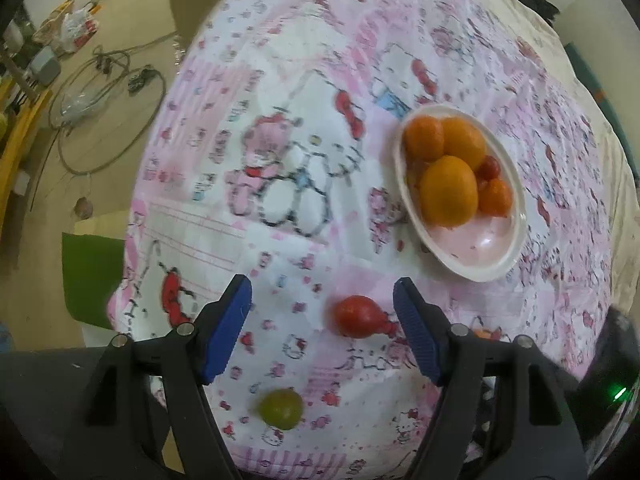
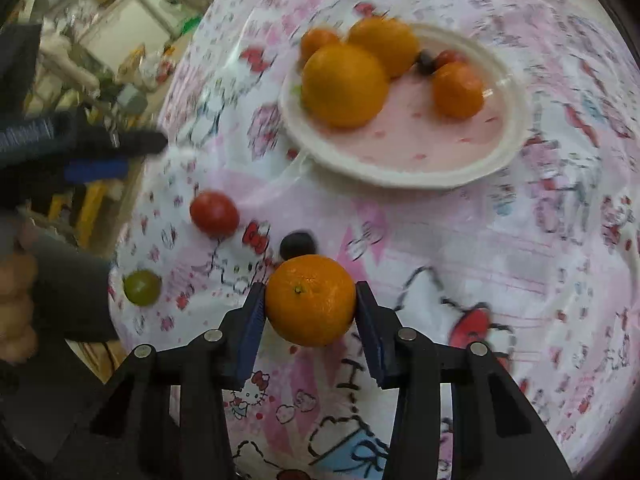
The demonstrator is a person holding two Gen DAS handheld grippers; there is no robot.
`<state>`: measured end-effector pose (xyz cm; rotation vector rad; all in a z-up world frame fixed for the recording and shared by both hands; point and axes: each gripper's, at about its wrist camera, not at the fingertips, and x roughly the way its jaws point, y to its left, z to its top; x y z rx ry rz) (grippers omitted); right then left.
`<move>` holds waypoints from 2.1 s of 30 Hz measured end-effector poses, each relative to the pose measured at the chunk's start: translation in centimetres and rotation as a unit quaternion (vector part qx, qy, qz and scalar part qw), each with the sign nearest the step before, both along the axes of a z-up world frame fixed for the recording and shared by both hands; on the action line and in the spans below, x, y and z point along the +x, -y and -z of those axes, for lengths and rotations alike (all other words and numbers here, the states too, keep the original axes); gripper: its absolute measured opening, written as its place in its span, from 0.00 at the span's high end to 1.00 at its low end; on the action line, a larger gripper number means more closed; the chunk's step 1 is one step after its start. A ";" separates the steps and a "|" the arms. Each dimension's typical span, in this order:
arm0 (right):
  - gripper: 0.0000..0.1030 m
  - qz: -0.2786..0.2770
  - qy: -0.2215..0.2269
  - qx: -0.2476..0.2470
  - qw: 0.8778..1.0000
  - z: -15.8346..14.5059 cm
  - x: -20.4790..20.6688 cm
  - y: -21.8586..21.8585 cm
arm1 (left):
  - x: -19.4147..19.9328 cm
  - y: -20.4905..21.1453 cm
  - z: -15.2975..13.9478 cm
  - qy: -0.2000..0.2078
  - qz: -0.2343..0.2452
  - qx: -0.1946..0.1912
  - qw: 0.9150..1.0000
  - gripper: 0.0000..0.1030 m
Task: Organize fruits
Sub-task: 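Grasp a dark grape with the left tool while the right tool grasps a mandarin, then lower the mandarin onto the plate with the right tool while the left tool carries the grape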
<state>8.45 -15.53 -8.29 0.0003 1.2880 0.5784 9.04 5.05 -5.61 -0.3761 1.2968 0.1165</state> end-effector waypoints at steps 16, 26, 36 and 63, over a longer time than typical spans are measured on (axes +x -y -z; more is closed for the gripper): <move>0.56 0.169 0.022 0.062 0.983 -3.4 2.2 11.3 | 0.9 13.6 5.0 -0.056 0.220 0.090 0.970 0.53; 0.56 0.170 0.019 0.062 0.983 -3.2 1.7 11.9 | 1.2 15.0 5.5 -0.050 0.247 0.116 0.961 0.83; 0.56 0.165 0.019 0.056 0.985 -3.0 1.8 11.5 | 1.4 14.6 2.9 -0.019 0.221 0.097 0.970 0.83; 0.56 0.101 0.006 0.058 0.993 -1.7 7.7 5.7 | 1.7 3.4 -3.2 0.087 0.060 0.036 0.994 0.83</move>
